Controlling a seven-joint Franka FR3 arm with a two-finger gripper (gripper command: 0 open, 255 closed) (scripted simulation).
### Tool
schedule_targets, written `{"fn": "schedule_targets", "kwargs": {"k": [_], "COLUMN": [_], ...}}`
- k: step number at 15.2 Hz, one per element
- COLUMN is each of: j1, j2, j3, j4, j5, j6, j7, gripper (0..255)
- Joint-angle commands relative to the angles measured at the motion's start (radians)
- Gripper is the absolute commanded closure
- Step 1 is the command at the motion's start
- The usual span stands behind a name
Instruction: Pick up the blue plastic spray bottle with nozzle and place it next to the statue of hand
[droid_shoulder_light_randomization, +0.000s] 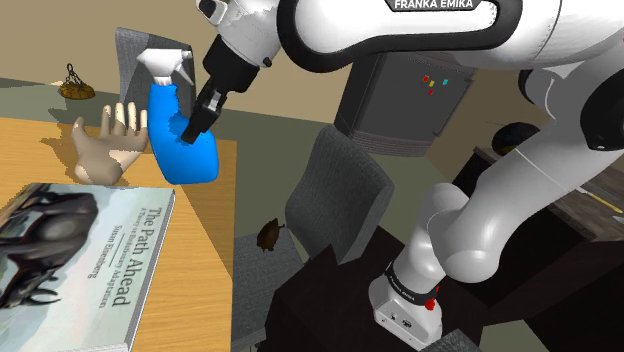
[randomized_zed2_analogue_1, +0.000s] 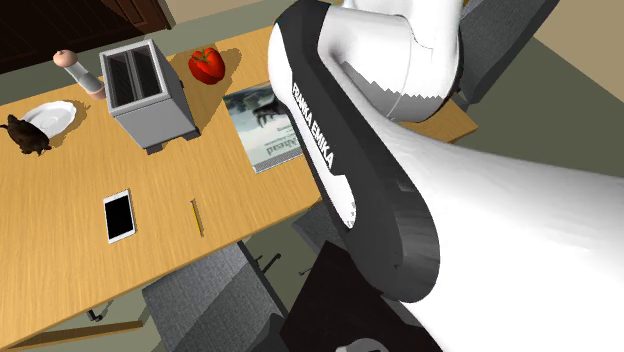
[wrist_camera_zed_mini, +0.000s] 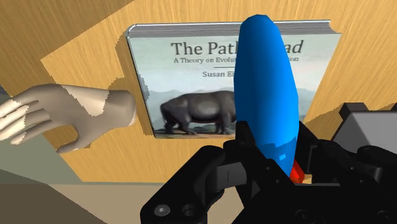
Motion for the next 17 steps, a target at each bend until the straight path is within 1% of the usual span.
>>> {"fn": "schedule_targets", "kwargs": {"k": [1, 8, 13, 17], "j1": [-0.001, -0.006, -0.032, -0.057], "j2": [-0.004, -0.005, 0.139, 0.265], "j3": [0.0, -0.002, -0.058, -0.095], "j4": [0.024, 0.112, 0.262, 0.409], "j5": [-0.004, -0.016, -0.003, 0.015], "j6": [-0.028, -0.116, -0.138, -0.171], "j7": [0.006, 0.023, -0.063, -0.126], "gripper": [255, 255, 255, 255]}}
